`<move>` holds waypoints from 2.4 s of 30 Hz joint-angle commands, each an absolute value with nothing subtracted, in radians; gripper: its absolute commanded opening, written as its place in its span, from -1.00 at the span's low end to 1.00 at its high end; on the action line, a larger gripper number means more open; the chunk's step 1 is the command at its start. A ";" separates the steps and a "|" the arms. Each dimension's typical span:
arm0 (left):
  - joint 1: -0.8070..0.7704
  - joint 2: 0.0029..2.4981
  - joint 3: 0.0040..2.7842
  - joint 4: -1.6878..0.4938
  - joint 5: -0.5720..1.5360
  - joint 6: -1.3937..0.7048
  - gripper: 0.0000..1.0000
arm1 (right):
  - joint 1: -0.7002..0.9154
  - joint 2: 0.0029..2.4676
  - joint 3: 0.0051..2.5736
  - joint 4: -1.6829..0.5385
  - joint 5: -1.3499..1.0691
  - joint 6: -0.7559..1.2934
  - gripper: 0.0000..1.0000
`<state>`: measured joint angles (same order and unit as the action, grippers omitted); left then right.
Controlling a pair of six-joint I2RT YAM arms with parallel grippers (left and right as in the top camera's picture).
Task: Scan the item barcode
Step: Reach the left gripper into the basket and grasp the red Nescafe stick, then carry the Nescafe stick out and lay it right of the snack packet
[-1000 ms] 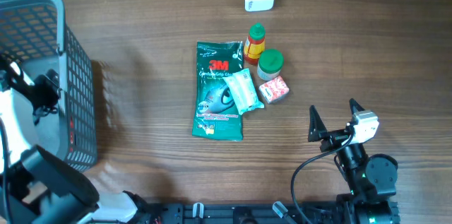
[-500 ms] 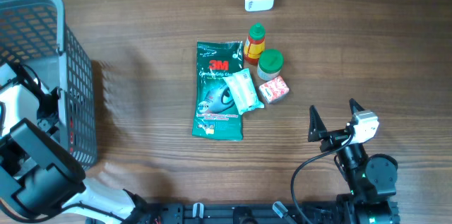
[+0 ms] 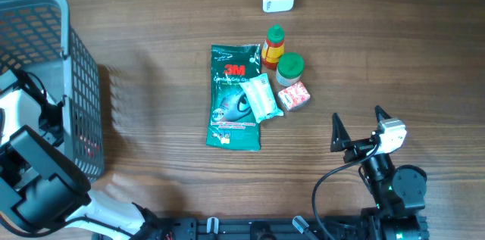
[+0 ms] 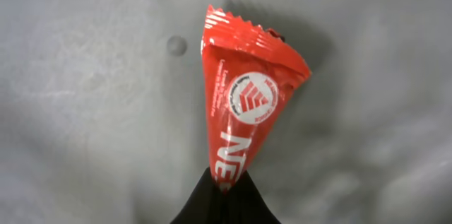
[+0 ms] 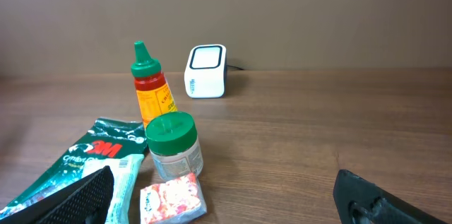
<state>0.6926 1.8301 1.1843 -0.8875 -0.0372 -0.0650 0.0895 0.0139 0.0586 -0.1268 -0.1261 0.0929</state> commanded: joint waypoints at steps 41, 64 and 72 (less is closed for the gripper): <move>-0.148 1.443 1.468 -0.843 0.698 -0.003 -0.92 | 0.093 0.016 0.059 -0.122 -0.112 0.107 1.00; -0.721 2.072 1.453 -0.310 0.189 -0.034 -0.91 | 0.093 0.016 0.059 -0.122 -0.112 0.107 0.99; -0.775 2.070 1.453 -0.284 0.189 -0.034 -0.90 | 0.093 0.016 0.059 -0.122 -0.112 0.107 0.99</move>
